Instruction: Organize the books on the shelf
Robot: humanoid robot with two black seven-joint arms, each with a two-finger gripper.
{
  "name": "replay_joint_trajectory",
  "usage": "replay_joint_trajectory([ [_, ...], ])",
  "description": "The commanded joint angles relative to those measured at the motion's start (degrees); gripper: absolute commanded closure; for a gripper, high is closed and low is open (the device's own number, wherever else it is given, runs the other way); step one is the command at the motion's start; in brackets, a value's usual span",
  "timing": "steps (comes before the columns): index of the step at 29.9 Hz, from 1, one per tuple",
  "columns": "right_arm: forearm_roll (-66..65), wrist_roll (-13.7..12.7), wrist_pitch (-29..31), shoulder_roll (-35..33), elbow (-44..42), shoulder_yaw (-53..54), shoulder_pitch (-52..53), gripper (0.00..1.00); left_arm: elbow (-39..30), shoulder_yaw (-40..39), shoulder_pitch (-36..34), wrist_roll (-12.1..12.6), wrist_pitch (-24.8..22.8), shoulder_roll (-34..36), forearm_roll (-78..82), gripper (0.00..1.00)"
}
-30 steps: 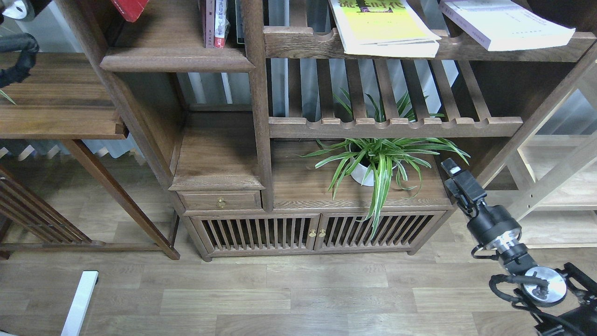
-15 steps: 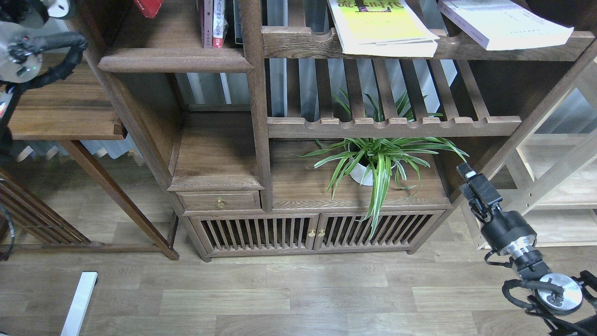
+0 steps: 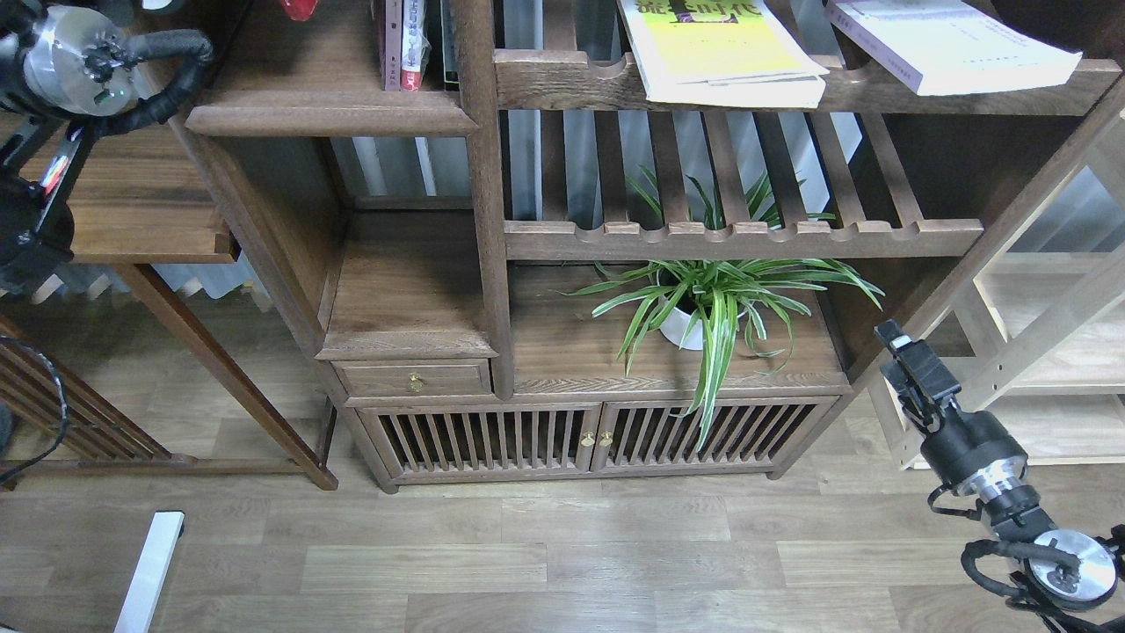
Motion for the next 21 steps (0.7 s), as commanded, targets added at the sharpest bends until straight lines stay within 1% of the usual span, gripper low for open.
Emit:
replay_joint_trajectory([
  [1,0.14,0.06,0.0,0.0,0.01,0.09,-0.02,0.02,1.99,0.36,0.1,-0.5,0.06,-1.47,-0.1,0.99],
  [7,0.14,0.06,0.0,-0.09,-0.08,0.97,-0.02,0.02,6.38,0.44,-0.07,-1.73,-0.03,-4.2,-0.1,0.98],
  [11,0.49,0.06,0.0,-0.09,-0.08,1.06,-0.1,0.02,10.16,0.45,-0.43,-3.84,-0.03,-6.57,-0.1,0.98],
  [17,0.93,0.06,0.0,-0.09,-0.08,1.06,-0.81,0.02,11.14,0.53,-0.25,-3.75,-0.03,-7.19,-0.18,0.96],
  [21,0.93,0.06,0.0,-0.09,-0.08,1.06,-0.89,0.02,12.54,1.32,-0.25,-3.67,-0.03,-7.63,-0.27,0.92],
])
